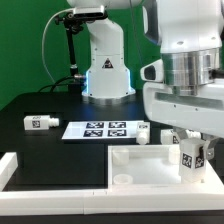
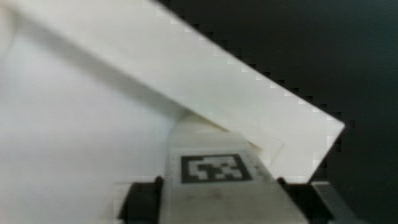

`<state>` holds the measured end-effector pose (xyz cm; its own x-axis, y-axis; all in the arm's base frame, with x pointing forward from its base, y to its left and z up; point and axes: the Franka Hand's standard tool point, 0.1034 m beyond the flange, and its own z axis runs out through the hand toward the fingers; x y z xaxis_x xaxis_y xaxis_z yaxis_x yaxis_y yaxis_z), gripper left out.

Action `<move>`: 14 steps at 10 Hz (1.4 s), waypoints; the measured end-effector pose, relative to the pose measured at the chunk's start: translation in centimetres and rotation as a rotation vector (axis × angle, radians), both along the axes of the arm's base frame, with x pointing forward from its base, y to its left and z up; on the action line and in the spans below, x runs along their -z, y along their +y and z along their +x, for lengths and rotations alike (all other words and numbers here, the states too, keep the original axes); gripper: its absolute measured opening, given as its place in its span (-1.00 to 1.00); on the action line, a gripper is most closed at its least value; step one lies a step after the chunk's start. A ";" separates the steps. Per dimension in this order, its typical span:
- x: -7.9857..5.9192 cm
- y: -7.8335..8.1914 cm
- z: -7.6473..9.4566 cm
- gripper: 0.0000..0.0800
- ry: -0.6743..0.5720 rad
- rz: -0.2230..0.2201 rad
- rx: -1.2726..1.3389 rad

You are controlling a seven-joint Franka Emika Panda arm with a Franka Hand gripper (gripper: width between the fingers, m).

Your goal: Assemble one leg

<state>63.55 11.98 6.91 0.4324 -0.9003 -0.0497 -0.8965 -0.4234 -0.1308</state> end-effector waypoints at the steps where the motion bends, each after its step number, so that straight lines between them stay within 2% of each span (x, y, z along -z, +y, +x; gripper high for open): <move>1: -0.1 -0.2 0.1 -0.27 0.007 0.036 0.116; 2: -0.1 -0.5 0.3 -0.27 0.008 0.065 0.208; 5: 0.0 -0.6 0.2 -0.27 0.003 0.061 0.159; 6: 0.0 -0.8 0.2 -0.03 -0.014 0.035 0.002; 7: 0.0 -0.9 0.2 0.40 -0.034 0.004 -0.208; 8: -0.1 -0.7 0.3 0.56 -0.049 -0.031 -0.415; 12: -0.1 -0.9 0.3 0.62 -0.077 -0.061 -0.685; 13: -0.2 -1.3 0.4 0.62 -0.086 -0.132 -0.982; 14: -0.2 -1.0 0.4 0.62 -0.090 -0.163 -1.116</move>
Offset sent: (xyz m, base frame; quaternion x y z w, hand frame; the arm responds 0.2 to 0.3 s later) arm 0.0000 0.0000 0.0000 0.0000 0.0000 0.0000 1.0000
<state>63.96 11.02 7.12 0.9945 -0.0020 0.1046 0.0029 -0.9989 -0.0462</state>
